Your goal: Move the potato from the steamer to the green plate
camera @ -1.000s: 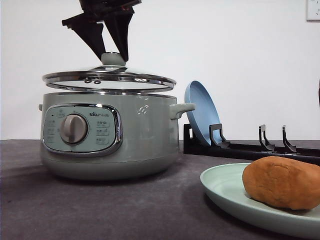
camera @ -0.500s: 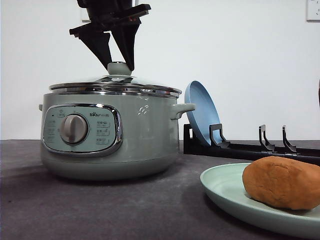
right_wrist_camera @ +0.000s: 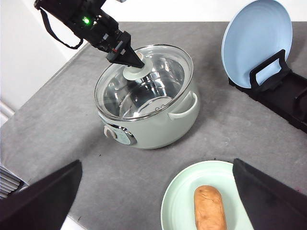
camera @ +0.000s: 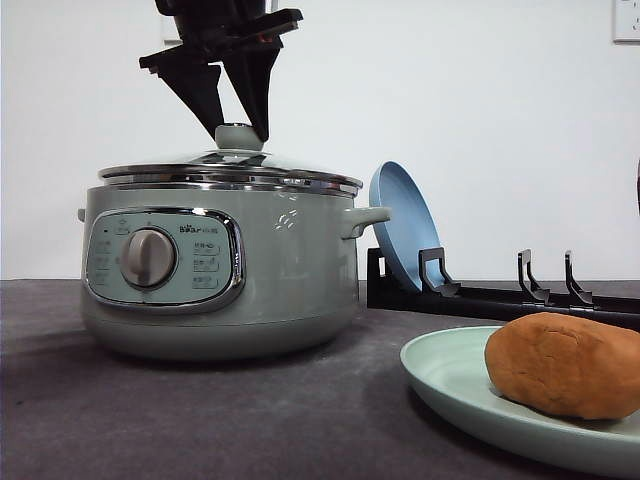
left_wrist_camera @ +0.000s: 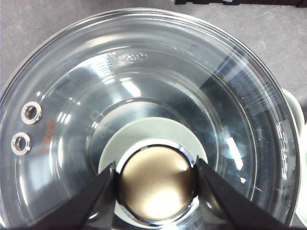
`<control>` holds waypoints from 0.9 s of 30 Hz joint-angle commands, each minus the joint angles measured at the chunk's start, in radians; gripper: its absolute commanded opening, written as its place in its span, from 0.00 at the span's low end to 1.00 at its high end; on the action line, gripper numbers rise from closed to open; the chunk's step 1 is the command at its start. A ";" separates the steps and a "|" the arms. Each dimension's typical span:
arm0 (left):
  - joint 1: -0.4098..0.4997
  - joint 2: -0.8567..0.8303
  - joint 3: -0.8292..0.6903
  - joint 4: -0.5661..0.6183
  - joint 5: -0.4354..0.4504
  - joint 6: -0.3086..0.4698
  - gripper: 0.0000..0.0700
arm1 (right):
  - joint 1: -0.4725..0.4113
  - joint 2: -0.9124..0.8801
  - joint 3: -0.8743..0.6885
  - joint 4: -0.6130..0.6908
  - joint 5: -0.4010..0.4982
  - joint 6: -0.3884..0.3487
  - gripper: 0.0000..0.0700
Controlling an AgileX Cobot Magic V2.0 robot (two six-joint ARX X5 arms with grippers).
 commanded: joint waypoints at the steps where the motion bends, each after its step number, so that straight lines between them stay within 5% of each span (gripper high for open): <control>1: -0.002 0.014 0.031 0.005 -0.027 0.007 0.00 | 0.009 0.004 0.019 0.010 0.000 0.006 0.91; 27: 0.027 0.014 0.031 -0.039 0.080 0.009 0.00 | 0.009 0.004 0.019 0.010 0.000 0.010 0.91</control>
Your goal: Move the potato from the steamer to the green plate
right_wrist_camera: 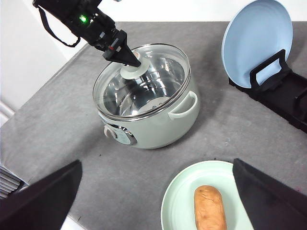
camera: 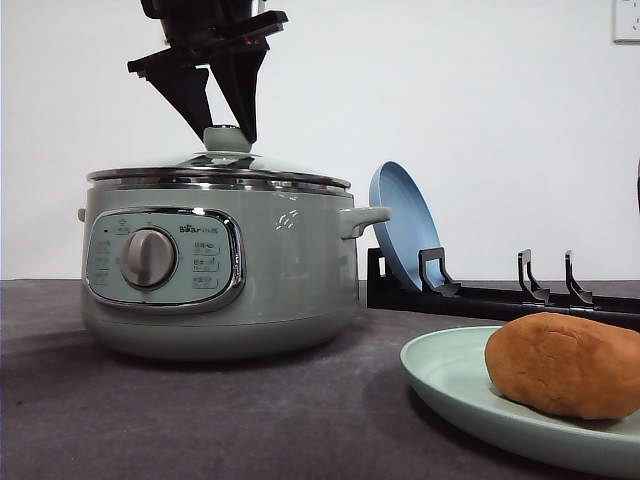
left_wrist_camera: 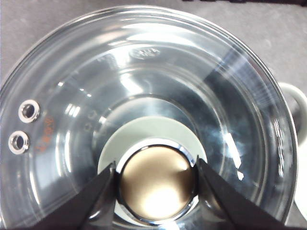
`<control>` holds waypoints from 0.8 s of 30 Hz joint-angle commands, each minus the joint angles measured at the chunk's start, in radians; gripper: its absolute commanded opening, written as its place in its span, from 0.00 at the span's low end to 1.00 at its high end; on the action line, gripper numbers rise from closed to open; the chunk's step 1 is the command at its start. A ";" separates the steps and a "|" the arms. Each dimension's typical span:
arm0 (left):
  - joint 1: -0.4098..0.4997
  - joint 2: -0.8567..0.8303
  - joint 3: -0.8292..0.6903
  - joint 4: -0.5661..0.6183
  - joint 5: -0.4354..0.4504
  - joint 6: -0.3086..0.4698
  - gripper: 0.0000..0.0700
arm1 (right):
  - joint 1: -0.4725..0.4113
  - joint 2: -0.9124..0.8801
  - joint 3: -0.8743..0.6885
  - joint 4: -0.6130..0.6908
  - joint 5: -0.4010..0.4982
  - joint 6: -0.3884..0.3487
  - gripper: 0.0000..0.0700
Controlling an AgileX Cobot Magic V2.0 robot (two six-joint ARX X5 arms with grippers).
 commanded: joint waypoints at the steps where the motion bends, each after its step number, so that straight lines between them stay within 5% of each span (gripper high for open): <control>1: -0.006 0.014 0.030 -0.012 0.021 -0.009 0.00 | 0.009 0.004 0.019 0.010 0.000 0.009 0.91; 24: -0.038 0.027 0.030 -0.005 -0.017 0.093 0.02 | 0.009 0.004 0.019 0.009 0.000 0.008 0.91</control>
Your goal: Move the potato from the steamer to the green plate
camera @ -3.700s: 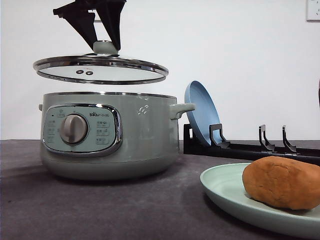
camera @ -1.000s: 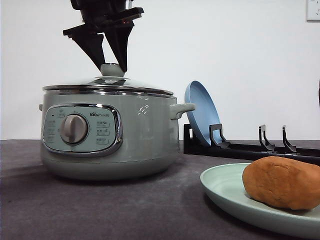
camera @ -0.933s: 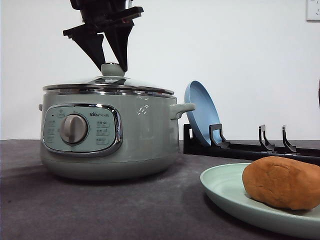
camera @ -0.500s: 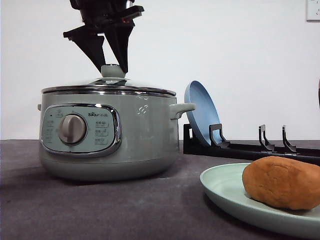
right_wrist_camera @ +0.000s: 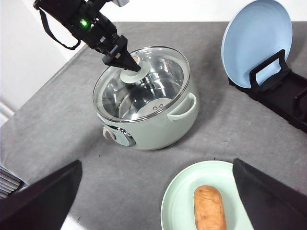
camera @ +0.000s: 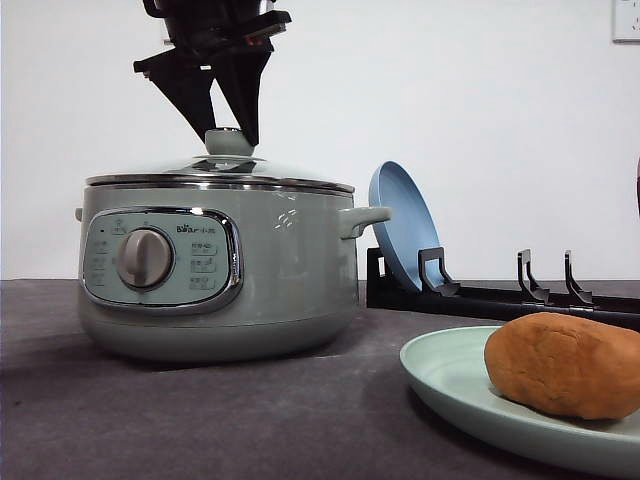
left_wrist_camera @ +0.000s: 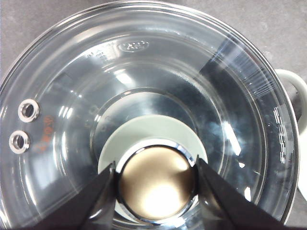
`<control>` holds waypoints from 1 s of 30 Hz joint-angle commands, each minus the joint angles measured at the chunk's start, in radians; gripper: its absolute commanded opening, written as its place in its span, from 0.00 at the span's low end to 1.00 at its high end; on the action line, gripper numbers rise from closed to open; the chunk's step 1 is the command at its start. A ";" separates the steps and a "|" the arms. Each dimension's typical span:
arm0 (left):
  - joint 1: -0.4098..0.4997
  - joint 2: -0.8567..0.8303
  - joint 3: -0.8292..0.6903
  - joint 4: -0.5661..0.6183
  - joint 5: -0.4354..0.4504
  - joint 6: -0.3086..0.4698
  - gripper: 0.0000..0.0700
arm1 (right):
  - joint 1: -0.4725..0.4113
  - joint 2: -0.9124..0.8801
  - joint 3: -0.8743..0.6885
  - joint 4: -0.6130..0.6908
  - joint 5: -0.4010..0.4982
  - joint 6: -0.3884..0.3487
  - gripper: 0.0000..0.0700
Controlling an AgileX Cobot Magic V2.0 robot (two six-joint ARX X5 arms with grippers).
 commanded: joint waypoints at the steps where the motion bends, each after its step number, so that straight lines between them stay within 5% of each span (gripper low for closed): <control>1: -0.017 0.025 0.030 0.003 0.008 0.047 0.05 | 0.009 0.004 0.019 0.009 0.000 0.008 0.91; 7: -0.017 0.026 0.030 -0.007 0.008 0.028 0.28 | 0.009 0.004 0.019 0.003 0.000 0.002 0.91; 12: -0.015 0.026 0.030 -0.009 0.008 0.015 0.31 | 0.009 0.004 0.019 -0.014 0.000 0.001 0.91; 17: -0.015 0.026 0.031 -0.002 0.008 0.002 0.75 | 0.009 0.004 0.019 -0.017 0.000 0.001 0.91; 20: -0.015 0.024 0.036 0.001 0.008 -0.006 0.90 | 0.009 0.004 0.019 -0.016 0.000 0.001 0.91; 24: -0.010 0.017 0.062 0.000 0.008 -0.014 1.00 | 0.009 0.004 0.019 -0.016 0.000 0.001 0.91; 30: -0.004 -0.047 0.099 -0.020 0.008 -0.032 1.00 | 0.009 0.004 0.019 -0.018 0.000 0.001 0.91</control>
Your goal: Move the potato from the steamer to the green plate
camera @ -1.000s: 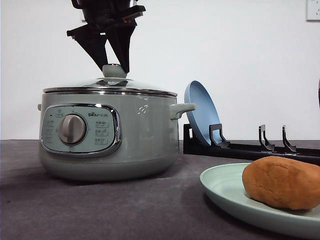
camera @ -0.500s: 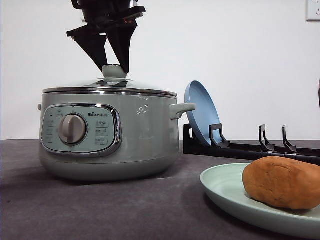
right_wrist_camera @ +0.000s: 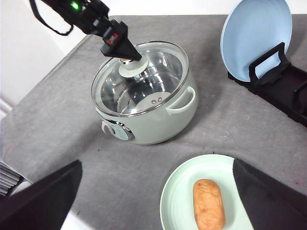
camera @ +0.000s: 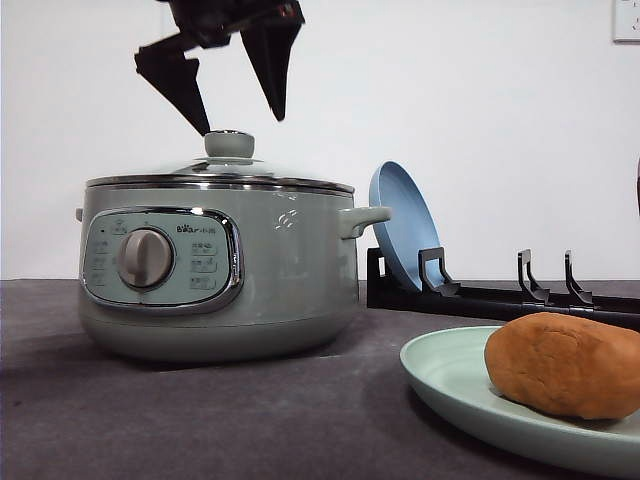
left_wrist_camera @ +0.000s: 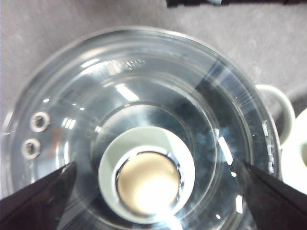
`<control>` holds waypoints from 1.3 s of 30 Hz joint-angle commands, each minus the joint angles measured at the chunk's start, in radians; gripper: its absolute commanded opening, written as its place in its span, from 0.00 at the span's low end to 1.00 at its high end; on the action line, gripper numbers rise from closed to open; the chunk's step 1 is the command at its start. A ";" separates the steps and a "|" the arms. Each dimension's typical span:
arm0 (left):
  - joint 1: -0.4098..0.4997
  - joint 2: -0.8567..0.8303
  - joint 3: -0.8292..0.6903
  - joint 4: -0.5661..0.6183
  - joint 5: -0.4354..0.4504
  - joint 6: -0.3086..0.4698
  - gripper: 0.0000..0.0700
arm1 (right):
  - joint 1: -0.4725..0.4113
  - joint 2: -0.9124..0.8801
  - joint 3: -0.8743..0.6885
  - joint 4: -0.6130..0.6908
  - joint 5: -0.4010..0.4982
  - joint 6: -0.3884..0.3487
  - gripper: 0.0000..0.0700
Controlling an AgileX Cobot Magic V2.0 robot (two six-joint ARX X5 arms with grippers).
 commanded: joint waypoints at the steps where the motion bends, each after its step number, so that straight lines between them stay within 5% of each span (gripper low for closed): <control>1: -0.002 -0.041 0.040 -0.011 0.005 -0.014 1.00 | 0.009 0.004 0.019 0.003 0.000 0.001 0.91; 14: 0.018 -0.388 -0.021 -0.063 0.005 -0.045 1.00 | 0.009 0.004 0.019 0.002 0.000 -0.057 0.91; 29: 0.021 -1.124 -0.778 0.271 0.017 -0.055 1.00 | 0.009 0.004 0.019 0.001 0.001 -0.179 0.91; 39: 0.021 -1.379 -0.943 0.281 0.020 -0.117 1.00 | 0.009 0.004 0.019 0.001 0.001 -0.181 0.91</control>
